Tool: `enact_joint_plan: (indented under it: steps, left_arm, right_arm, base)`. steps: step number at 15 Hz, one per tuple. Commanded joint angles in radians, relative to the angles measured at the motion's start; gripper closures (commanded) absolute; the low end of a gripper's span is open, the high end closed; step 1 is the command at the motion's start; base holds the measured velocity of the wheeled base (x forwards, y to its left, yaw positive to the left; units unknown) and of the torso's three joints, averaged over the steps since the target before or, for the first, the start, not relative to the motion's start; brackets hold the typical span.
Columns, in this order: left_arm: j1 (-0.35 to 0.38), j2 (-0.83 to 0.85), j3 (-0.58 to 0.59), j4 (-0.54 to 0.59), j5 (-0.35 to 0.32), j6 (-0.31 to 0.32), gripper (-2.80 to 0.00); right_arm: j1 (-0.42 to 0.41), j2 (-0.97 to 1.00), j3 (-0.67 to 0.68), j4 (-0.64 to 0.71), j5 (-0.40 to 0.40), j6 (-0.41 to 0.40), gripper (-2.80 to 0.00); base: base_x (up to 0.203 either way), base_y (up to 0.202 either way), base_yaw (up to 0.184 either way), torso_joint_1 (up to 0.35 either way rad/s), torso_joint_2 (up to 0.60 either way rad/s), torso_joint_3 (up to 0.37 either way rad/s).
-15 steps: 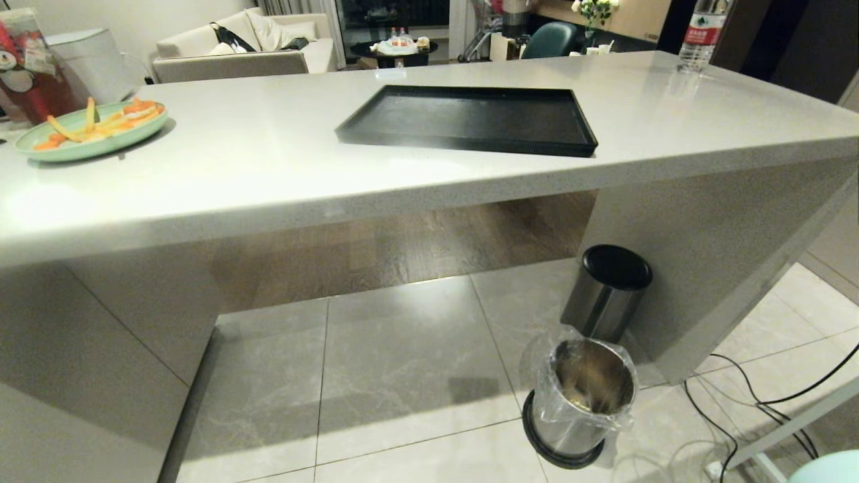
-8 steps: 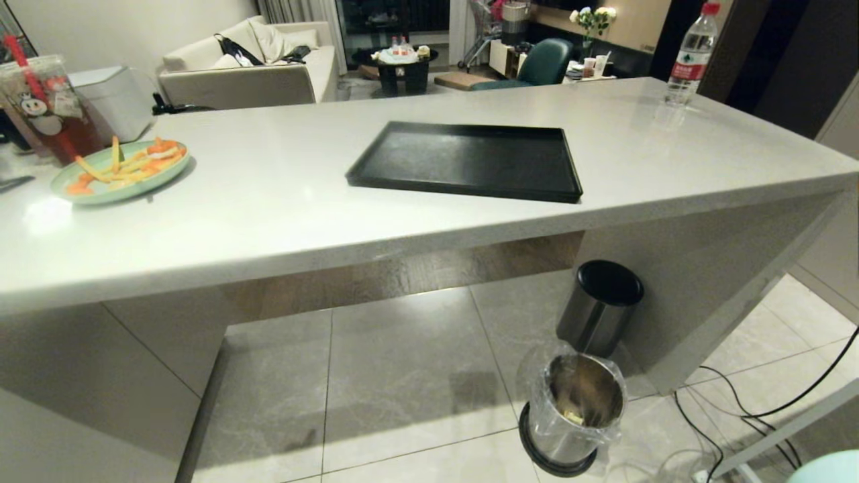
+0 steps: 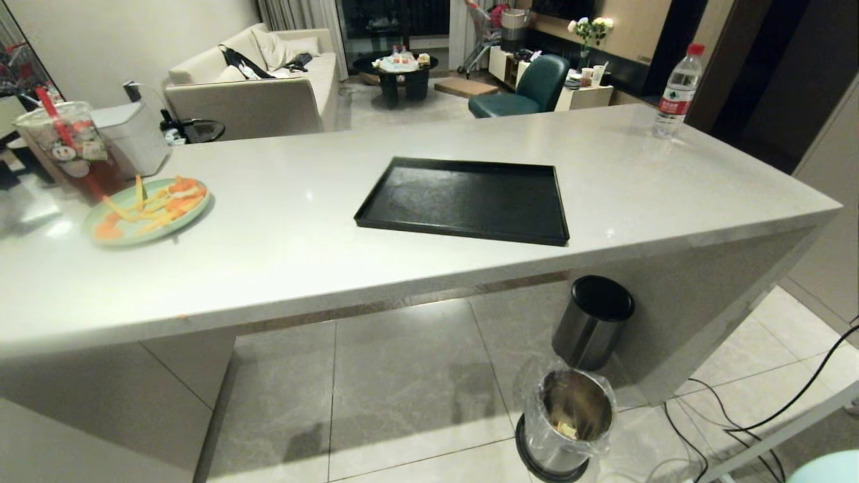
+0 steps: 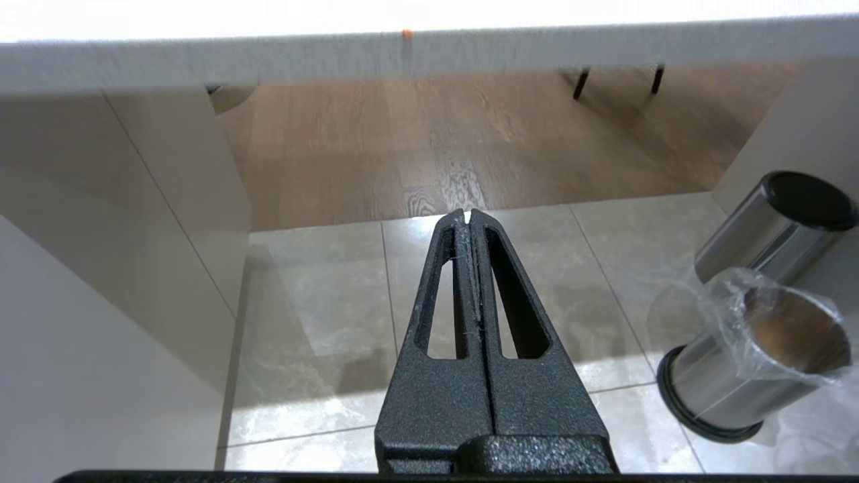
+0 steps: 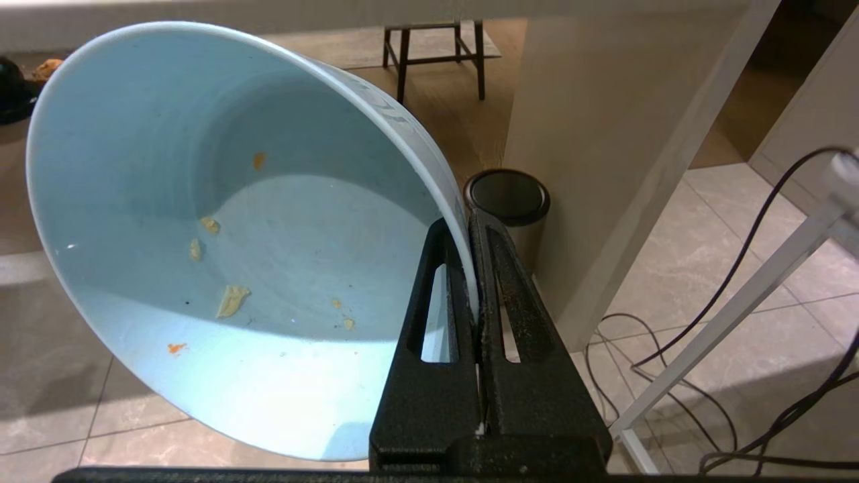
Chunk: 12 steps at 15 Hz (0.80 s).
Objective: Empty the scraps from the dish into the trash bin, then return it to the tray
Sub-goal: Put the bowl back to the table
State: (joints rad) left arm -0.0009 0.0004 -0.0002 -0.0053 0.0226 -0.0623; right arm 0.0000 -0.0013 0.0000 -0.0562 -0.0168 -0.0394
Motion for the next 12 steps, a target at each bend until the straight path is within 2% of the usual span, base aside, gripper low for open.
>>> enact_joint_plan:
  steps: [1, 7, 9, 12]
  left_arm:
    - [0.001, 0.001, 0.000, -0.001, 0.000, -0.001, 0.00]
    - [-0.001, 0.001, 0.000, -0.001, 0.000, 0.000, 0.00]
    - [-0.001, 0.001, 0.000, -0.001, 0.000, 0.000, 0.00]
    - [0.000, 0.001, 0.000, -0.001, 0.000, -0.001, 0.00]
  right_arm:
    - [0.000, 0.001, 0.000, -0.001, 0.000, 0.000, 0.00]
    - [0.000, 0.001, 0.000, -0.001, 0.000, 0.000, 0.00]
    - [0.000, 0.001, 0.000, 0.001, 0.000, 0.012, 0.00]
    - [0.000, 0.001, 0.000, 0.001, -0.006, 0.073, 0.00]
  base:
    - [0.000, 0.000, 0.000, 0.177, -0.53, -0.360]
    - [0.000, 0.000, 0.000, 0.186, -0.54, -0.349]
    - [0.000, 0.000, 0.000, 0.077, -0.18, -0.120]
    - [0.000, 0.000, 0.000, 0.017, -0.04, -0.026]
